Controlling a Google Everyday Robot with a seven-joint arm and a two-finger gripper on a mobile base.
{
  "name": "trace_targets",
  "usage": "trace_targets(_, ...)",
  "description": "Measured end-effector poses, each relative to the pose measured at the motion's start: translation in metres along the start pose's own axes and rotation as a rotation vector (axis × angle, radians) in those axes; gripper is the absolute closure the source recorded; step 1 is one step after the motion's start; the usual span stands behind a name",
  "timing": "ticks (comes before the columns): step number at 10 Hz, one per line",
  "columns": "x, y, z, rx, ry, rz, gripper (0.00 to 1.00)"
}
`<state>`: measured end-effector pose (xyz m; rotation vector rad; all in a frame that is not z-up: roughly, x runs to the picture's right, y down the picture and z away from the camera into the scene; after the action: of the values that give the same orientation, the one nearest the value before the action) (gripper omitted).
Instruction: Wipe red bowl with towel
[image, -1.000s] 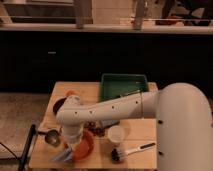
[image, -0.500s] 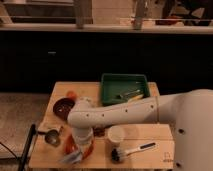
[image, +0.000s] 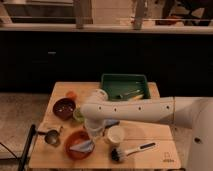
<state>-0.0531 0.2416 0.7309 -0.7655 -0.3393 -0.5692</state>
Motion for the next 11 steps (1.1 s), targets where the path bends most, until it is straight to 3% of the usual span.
trace_targets(4, -0.004, -0.038, 0.0, 0.022, 0.026, -0.009, 0.91)
trace_targets(7, -0.04, -0.065, 0.012, 0.015, 0.01, -0.084, 0.91)
trace_targets(9, -0.062, -0.071, 0.016, 0.008, -0.003, -0.153, 0.91)
trace_targets(11, -0.077, -0.056, 0.018, 0.003, -0.022, -0.197, 0.91)
